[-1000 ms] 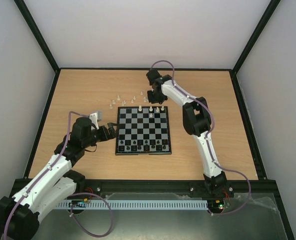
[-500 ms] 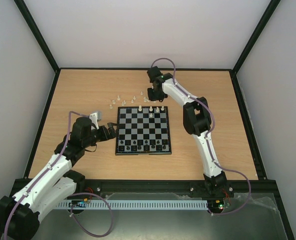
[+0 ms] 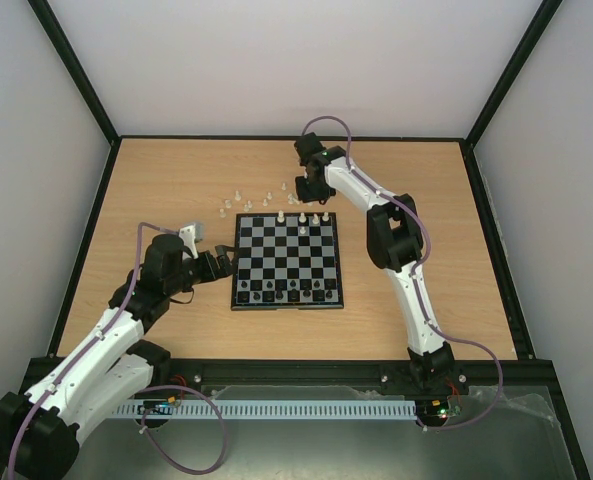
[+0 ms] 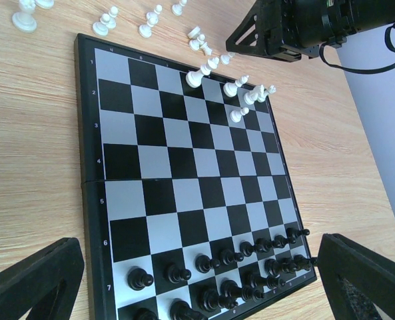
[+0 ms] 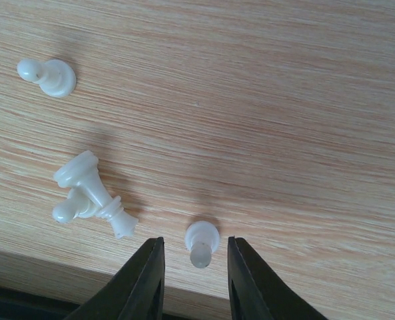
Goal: Set up the chess pieces on the board
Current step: Pick up the chess piece at the center of the board.
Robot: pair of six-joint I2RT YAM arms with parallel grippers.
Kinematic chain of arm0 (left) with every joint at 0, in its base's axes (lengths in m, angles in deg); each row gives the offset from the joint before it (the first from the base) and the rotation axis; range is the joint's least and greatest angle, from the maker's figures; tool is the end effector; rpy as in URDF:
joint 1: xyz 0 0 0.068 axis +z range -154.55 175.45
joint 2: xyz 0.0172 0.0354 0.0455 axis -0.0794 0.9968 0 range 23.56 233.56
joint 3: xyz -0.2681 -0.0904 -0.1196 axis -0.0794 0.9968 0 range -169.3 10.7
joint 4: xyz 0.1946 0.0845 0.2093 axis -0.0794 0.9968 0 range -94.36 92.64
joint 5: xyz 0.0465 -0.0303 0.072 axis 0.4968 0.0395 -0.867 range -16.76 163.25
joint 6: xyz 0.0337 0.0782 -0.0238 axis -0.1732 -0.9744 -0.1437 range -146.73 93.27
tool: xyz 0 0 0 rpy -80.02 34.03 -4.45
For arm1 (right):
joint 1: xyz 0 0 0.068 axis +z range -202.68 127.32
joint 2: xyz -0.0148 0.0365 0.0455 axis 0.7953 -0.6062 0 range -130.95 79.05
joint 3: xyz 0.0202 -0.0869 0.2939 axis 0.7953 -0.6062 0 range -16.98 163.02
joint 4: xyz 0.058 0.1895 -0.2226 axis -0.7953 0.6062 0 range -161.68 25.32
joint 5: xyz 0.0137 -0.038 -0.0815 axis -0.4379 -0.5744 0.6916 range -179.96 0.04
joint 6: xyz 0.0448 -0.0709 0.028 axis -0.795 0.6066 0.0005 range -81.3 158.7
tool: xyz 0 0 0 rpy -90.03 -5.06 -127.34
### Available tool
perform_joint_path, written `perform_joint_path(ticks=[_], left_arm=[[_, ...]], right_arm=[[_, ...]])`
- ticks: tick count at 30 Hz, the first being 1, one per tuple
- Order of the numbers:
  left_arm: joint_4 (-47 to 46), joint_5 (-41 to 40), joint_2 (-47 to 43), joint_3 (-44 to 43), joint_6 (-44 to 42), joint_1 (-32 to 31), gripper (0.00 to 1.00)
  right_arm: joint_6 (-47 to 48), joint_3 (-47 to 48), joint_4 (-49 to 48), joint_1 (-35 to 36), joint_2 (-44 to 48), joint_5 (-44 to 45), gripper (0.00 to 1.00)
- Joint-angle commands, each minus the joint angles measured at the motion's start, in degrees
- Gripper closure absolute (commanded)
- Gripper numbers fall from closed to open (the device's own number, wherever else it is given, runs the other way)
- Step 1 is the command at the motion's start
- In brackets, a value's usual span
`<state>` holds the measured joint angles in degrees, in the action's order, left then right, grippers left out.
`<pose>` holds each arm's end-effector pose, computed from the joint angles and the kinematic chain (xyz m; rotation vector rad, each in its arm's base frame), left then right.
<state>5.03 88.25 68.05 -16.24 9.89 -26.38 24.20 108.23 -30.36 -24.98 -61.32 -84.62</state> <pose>0.2047 -0.1039 0.2271 -0.1042 2.1442 -0.8868 0.5562 0.2837 0.1612 -0.2585 2.5456 0.1661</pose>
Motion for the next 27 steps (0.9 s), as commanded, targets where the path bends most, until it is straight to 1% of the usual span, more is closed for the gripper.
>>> perform_joint_path(ticks=[1,7,10,13,17,23,27], left_arm=[[-0.83,-0.13,-0.59,0.13,-0.29,0.38,0.01],[-0.86,-0.11,-0.49,0.06,-0.29,0.38,0.01],[-0.88,-0.07,-0.45,0.09,-0.32,0.38,0.01],[-0.86,-0.06,-0.41,0.08,-0.28,0.38,0.01],[-0.95,-0.15,-0.46,0.06,-0.30,0.38,0.01],[-0.89,-0.15,-0.50,-0.15,-0.36,0.38,0.01],[-0.62,-0.20,-0.46,-1.02,-0.35,0.38,0.01]], right_arm=[[0.26,1.51,3.07,-0.28,-1.76,-0.39,0.75],[0.30,1.71,3.55,-0.28,-2.65,-0.51,0.79],[0.35,1.71,3.52,-0.28,-2.79,-0.60,0.83],[0.29,1.71,3.39,-0.28,-2.52,-0.40,0.87],[0.20,1.57,2.44,-0.28,-1.17,0.60,0.89],[0.01,0.88,1.21,-0.28,4.32,2.70,0.90],[-0.55,-4.36,-0.58,-0.20,10.94,3.66,0.91]])
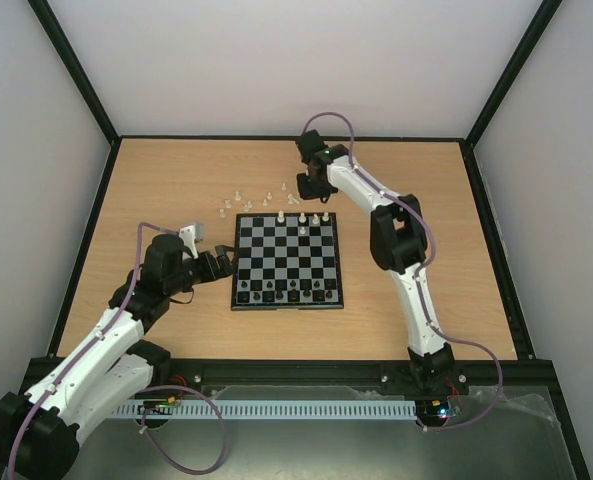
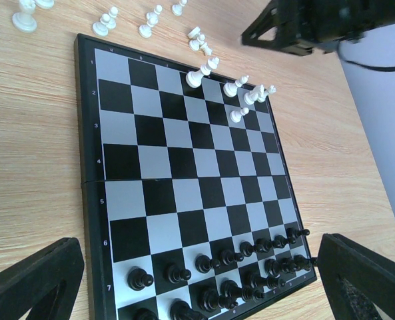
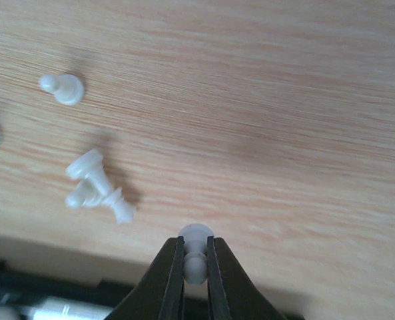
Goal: Set up the chess pieces on the board
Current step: Pick up the chess piece at the center of the board, then place the chess piece on the chessboard.
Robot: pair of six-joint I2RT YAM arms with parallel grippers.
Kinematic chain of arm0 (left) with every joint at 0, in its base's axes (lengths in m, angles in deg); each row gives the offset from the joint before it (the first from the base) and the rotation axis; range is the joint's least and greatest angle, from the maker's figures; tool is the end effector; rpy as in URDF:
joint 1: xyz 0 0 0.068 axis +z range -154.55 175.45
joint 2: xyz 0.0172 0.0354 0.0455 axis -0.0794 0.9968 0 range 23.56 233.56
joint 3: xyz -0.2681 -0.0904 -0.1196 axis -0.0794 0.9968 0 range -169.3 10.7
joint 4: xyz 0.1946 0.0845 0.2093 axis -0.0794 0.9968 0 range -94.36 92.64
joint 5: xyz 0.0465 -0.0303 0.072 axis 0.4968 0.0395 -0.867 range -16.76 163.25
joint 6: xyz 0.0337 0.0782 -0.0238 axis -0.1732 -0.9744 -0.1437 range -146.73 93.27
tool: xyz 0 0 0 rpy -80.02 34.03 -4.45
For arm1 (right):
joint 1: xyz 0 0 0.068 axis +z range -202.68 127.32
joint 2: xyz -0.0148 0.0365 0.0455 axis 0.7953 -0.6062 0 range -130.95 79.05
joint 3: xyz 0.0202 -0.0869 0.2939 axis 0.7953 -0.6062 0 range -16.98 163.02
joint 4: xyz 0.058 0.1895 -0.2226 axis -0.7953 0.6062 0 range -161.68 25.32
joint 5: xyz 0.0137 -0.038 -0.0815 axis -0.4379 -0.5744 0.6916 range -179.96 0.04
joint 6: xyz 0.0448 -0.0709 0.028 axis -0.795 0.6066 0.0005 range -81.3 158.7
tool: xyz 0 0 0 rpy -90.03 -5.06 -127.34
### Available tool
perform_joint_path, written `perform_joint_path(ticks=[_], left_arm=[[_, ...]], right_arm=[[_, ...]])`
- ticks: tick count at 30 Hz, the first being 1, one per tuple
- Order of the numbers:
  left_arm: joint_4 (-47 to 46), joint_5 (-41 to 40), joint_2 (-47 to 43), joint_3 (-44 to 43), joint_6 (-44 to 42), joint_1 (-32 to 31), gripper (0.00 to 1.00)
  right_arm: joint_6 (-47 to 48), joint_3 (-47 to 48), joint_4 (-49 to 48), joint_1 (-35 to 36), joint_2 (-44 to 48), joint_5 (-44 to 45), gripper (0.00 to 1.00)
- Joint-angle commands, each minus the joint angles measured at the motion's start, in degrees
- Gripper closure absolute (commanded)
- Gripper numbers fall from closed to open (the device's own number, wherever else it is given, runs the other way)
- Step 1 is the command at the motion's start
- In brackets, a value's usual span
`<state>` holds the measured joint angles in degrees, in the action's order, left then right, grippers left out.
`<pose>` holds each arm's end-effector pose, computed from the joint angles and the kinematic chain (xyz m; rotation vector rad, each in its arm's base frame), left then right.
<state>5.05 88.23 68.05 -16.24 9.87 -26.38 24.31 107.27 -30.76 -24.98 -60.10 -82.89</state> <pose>0.2047 -0.1039 0.2271 -0.1042 2.1445 -0.8862 0.5548 0.2803 0.1685 -0.2465 2.5274 0.1340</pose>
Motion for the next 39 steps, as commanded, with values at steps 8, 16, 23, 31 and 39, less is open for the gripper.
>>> perform_joint_path(ticks=[8,16,23,31,39], left_arm=[[-1.18,0.54,-0.44,-0.87,-0.13,0.38,0.01],[-2.17,0.83,0.51,-0.66,0.09,0.38,0.01],[-2.65,0.79,1.21,-0.71,0.38,0.38,0.01],[-2.20,0.00,1.03,-0.62,0.45,0.38,0.01],[-2.38,-0.06,1.38,-0.63,0.26,0.33,0.01]], right_arm=[[-2.75,-24.28,-3.33,1.71,26.41,3.74,0.90],[-4.36,-43.45,-6.73,4.11,38.12,1.59,0.90],[-4.95,-46.91,-10.79,5.24,35.25,-0.88,0.90],[-5.05,-42.13,-12.54,5.30,28.25,-2.28,0.90],[-4.86,-37.46,-11.54,5.51,23.35,-1.82,0.90]])
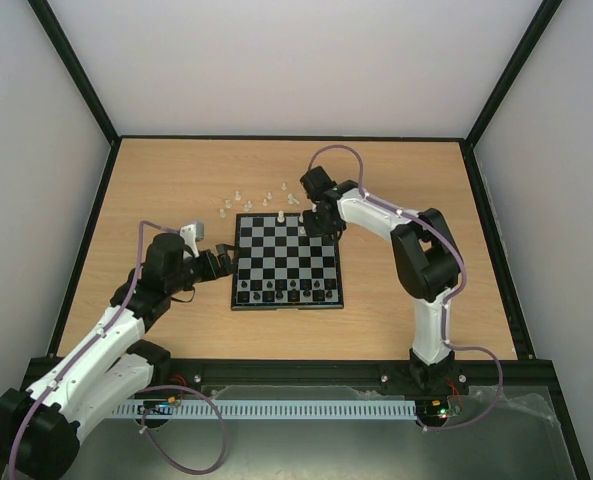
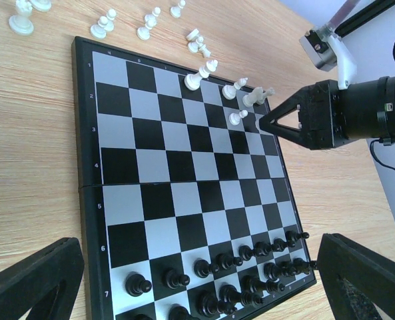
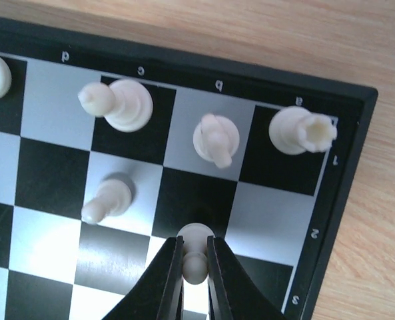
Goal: Set up the chess pieces on the board
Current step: Place the chess piece on the chessboard.
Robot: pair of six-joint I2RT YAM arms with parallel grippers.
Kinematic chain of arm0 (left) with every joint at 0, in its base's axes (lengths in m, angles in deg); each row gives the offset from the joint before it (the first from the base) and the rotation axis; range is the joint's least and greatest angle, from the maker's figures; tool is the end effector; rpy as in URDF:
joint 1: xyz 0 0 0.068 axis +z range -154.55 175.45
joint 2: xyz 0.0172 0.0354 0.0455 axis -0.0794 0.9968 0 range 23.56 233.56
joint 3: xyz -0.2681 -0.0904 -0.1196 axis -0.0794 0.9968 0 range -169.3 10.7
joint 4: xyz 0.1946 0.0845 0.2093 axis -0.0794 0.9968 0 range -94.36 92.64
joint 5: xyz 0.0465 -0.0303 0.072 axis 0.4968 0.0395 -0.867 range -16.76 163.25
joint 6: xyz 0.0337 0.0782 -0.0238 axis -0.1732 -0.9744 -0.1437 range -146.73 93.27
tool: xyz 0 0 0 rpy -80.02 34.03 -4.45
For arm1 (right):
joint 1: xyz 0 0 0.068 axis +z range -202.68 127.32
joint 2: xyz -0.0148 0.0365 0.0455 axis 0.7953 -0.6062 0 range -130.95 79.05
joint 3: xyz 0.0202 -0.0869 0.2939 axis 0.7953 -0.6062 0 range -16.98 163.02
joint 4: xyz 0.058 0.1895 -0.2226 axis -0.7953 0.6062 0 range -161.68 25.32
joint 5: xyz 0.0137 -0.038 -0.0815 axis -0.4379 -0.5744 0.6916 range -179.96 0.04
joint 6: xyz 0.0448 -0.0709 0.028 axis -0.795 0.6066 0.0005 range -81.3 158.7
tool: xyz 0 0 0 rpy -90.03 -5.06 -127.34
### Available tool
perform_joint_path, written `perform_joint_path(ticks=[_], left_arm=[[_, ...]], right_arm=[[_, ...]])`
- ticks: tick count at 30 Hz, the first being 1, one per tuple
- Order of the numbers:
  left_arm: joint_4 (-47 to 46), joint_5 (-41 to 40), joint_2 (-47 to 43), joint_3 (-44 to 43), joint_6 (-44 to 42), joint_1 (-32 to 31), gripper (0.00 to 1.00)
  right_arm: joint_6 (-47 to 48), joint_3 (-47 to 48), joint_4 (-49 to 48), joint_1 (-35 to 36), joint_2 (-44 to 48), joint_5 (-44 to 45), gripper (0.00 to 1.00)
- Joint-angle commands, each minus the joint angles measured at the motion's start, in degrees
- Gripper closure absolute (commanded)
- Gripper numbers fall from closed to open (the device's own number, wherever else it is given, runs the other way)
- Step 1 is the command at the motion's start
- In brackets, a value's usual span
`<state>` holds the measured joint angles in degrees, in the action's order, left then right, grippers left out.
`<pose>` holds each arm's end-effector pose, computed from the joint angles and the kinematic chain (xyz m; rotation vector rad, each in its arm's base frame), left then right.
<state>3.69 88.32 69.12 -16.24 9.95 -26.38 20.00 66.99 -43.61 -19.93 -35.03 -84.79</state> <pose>0.2081 -0.1054 0.2263 -0.1034 2.1398 -0.8900 0.4227 0.2634 0.1669 -0.2843 2.5796 0.2155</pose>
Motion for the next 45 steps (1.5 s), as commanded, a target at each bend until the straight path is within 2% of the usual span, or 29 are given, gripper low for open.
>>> perform_joint_path(ticks=[1,13,22,42,45], left_arm=[[-1.09,-0.13,0.44,-0.58,0.15,0.37,0.01],[-1.28,0.02,0.59,-0.51,0.01,0.38,0.01],[-1.29,0.11,1.20,-0.68,-0.03,0.38,0.01],[-0.82,-0.31,-0.04,-0.43,0.01,0.38,0.01],[-0.73,-0.22,0.08,-0.63,0.14,0.36,0.01]], right_arm=[[-0.48,3.10,1.34,0.47,-2.02,0.10,0.89],[-0.29,5.01,2.68,0.47,-4.77,1.32,0.86],[-0.21,3.44,2.80,0.46,-2.44,1.51,0.82],[-0.46,1.76,2.64,0.56,0.74,0.73,0.81],[-0.46,1.67,2.77,0.65,2.01,0.78,0.77]])
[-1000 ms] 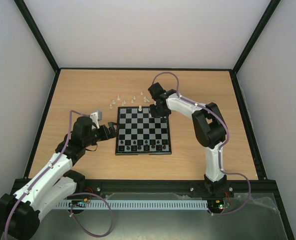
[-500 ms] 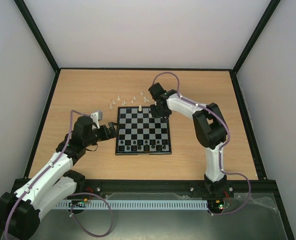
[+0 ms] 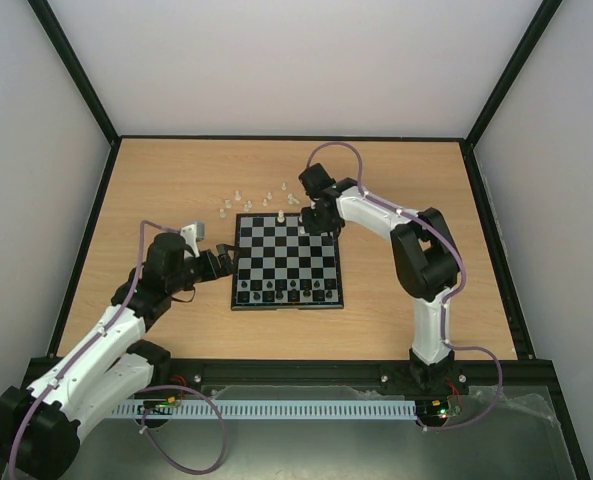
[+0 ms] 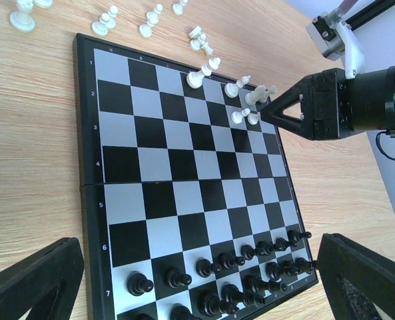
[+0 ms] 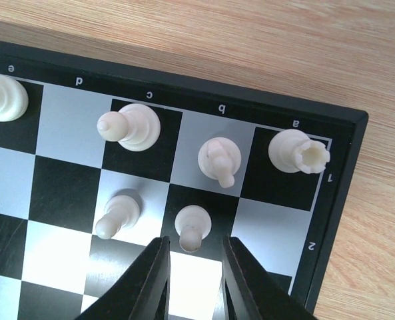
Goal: Set up the chess pieces on the board
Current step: Place the chess piece on the chessboard, then pick up the chess piece at the center of the board.
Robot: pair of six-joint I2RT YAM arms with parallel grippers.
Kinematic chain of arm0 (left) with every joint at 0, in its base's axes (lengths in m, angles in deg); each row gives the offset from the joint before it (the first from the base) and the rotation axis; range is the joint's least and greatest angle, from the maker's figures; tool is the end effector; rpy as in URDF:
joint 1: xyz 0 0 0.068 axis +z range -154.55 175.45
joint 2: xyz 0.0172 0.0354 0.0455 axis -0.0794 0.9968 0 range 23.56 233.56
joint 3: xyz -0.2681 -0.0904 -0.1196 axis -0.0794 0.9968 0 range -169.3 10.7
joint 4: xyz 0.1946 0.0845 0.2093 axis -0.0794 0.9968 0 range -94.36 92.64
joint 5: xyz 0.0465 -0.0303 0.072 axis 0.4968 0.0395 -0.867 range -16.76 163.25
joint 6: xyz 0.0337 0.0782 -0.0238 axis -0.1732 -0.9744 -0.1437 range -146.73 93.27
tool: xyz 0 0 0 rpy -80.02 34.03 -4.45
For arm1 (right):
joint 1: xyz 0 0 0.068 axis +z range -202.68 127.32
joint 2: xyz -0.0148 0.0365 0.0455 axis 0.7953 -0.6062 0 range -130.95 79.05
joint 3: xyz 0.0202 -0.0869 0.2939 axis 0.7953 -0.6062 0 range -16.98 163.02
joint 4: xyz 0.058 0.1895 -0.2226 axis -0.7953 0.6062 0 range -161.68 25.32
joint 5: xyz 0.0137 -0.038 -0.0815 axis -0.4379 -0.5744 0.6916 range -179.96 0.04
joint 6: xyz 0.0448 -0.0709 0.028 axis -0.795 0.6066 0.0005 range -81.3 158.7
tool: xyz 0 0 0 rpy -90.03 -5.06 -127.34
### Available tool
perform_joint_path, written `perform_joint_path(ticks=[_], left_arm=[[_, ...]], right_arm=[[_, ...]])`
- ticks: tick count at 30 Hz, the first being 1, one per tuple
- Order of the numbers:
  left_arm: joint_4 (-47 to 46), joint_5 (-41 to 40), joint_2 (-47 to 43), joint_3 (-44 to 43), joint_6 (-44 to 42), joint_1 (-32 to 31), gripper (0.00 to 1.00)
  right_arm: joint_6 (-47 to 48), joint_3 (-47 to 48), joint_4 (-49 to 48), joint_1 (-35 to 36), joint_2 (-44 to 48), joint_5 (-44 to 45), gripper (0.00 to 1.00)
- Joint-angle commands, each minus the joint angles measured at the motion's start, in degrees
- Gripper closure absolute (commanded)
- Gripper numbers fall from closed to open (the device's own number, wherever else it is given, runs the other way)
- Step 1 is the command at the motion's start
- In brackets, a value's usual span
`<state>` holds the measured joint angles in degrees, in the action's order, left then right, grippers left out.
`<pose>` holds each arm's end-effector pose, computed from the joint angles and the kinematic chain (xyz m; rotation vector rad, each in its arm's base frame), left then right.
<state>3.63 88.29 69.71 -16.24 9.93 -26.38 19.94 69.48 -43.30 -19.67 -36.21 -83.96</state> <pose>0.2093 -0.1058 0.2243 -0.1056 2.1491 -0.8866 0.4304 0.2697 0.1722 -0.2800 2.5592 0.2096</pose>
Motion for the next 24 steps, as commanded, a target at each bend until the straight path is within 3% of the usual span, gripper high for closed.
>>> perform_joint_path(ticks=[1,10,24], left_arm=[[-0.49,-0.26,-0.71,-0.74,0.11,0.38,0.01],[0.73,-0.97,-3.03,-0.13,0.44,0.33,0.01],[1.32,-0.72,-4.12,0.32,0.38,0.39,0.01]], right_arm=[[-0.40,-0.89,2.47,0.38,3.89,-0.22,0.76],[-0.12,4.58,4.18,0.38,6.11,1.53,0.66],[3.65,32.88,11.63,0.28,-14.25,-1.90,0.63]])
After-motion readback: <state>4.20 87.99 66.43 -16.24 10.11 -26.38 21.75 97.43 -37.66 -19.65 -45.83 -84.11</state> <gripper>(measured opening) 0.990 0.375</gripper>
